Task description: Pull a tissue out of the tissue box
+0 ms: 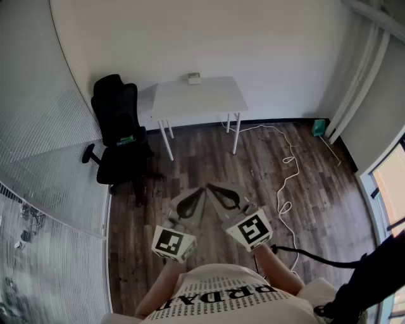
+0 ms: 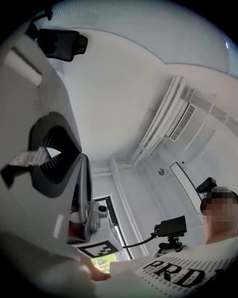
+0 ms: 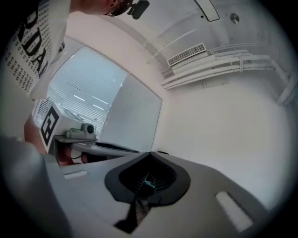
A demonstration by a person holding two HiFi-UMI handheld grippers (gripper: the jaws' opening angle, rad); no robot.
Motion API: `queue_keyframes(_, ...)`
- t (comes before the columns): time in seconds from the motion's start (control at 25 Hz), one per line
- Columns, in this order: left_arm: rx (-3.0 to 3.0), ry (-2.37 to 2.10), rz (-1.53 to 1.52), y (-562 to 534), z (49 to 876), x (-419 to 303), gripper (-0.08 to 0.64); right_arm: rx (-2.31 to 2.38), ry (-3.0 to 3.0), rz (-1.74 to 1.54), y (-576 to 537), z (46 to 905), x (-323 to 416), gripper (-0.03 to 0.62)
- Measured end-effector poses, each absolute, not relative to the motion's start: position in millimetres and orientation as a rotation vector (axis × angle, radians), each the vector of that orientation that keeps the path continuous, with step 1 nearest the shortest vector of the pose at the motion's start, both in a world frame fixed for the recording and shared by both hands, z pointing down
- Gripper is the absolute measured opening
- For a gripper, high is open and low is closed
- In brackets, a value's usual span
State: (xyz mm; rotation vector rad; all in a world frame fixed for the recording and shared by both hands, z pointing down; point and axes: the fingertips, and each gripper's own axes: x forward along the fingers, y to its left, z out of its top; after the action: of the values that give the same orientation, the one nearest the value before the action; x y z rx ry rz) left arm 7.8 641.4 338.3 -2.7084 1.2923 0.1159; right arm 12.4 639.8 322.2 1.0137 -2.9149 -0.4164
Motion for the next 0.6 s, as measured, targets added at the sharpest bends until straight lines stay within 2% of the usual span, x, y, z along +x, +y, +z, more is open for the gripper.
queue_keyframes(0.12, -2.736, 1.335, 0.203, 641.8, 327.7, 8.9, -0.009, 1.02, -2.914, -0.427, 639.1, 320.9, 11.2, 0.005)
queue_keyframes(0.6, -2.699, 1.325, 0.225, 651.2, 324.9, -0.2, -0.009, 1.027, -2.922, -0.464, 648.8, 318.6, 2.0, 0.005)
